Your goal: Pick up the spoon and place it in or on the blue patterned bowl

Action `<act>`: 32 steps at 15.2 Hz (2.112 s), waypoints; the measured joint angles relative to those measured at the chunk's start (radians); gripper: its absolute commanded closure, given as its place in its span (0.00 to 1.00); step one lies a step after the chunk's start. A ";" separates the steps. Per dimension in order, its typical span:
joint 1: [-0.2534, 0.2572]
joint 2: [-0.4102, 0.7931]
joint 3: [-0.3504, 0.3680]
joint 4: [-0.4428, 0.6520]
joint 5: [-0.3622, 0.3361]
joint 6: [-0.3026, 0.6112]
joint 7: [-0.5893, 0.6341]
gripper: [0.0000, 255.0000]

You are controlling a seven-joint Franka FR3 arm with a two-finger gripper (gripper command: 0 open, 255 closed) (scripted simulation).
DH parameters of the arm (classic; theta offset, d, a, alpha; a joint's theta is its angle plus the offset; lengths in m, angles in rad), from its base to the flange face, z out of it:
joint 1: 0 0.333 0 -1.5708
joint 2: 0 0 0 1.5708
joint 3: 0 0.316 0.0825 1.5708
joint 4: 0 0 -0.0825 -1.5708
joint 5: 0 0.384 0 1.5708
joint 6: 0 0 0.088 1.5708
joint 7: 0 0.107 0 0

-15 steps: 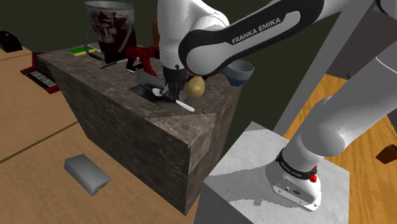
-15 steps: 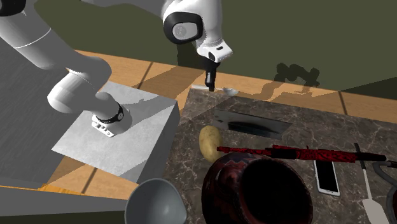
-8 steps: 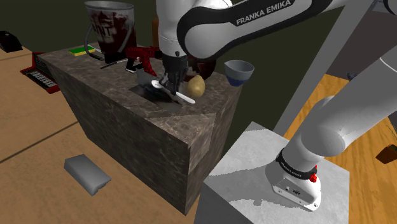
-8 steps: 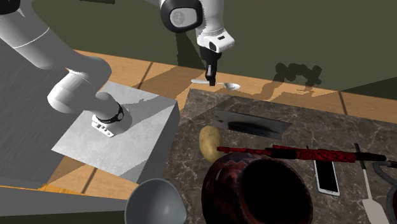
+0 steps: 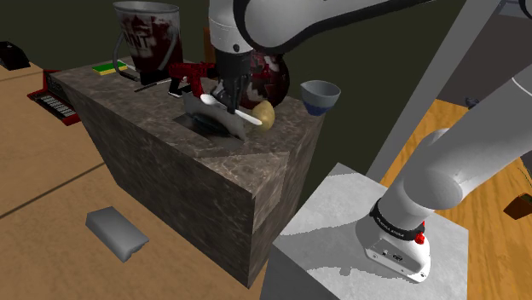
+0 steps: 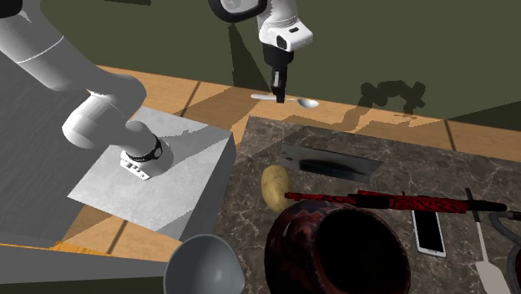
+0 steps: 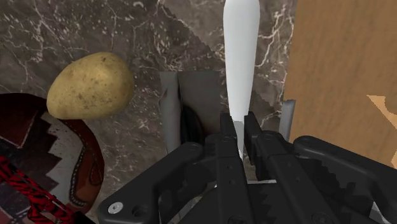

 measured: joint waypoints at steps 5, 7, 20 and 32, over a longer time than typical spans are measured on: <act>-0.010 -0.052 -0.045 -0.025 0.018 -0.017 -0.065 1.00; -0.021 -0.082 -0.081 -0.061 0.024 -0.005 -0.116 1.00; -0.114 -0.208 -0.342 -0.192 0.002 0.031 -0.457 1.00; -0.218 -0.149 -0.573 -0.145 -0.045 0.071 -0.758 1.00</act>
